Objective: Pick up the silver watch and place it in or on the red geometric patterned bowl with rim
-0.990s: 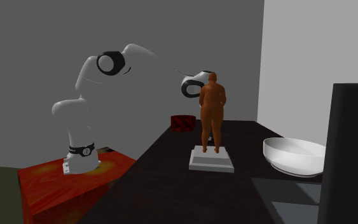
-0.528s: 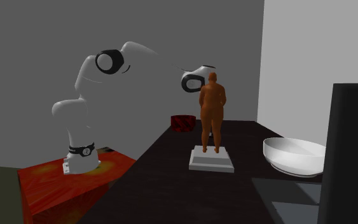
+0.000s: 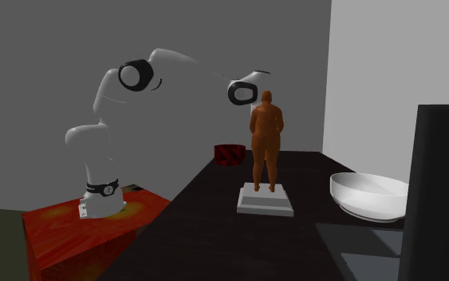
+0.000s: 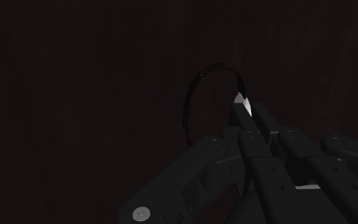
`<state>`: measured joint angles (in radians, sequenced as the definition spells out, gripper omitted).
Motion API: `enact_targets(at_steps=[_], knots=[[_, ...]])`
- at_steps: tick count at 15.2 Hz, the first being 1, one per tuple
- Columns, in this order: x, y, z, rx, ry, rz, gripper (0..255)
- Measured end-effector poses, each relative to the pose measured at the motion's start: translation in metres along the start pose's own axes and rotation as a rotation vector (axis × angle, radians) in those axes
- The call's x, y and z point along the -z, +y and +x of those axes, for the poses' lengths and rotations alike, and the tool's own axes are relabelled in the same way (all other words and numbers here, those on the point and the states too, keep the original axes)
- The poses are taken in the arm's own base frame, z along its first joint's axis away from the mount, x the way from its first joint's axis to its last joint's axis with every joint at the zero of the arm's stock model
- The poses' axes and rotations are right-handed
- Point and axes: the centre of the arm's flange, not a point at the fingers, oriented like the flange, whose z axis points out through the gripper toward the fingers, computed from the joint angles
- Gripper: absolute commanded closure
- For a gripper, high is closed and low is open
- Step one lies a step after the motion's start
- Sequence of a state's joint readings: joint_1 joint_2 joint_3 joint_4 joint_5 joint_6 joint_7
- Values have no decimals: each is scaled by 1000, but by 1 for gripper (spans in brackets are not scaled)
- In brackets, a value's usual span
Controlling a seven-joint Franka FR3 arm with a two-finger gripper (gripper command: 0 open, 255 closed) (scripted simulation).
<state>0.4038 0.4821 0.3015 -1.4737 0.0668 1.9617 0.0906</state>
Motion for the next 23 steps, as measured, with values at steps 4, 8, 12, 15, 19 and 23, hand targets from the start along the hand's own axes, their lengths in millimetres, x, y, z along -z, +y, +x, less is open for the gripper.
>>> enact_targets(at_steps=[4,8,12,15,19,23], knots=[[21,-4,-1,0,0,0,255],[41,-8,-1,0,0,0,255],[62,-12,0,0,0,0,255],[78,-15,0,0,0,0,255],[97,-19,0,0,0,0,255],[100,-54,-23,1,-1,0,255]])
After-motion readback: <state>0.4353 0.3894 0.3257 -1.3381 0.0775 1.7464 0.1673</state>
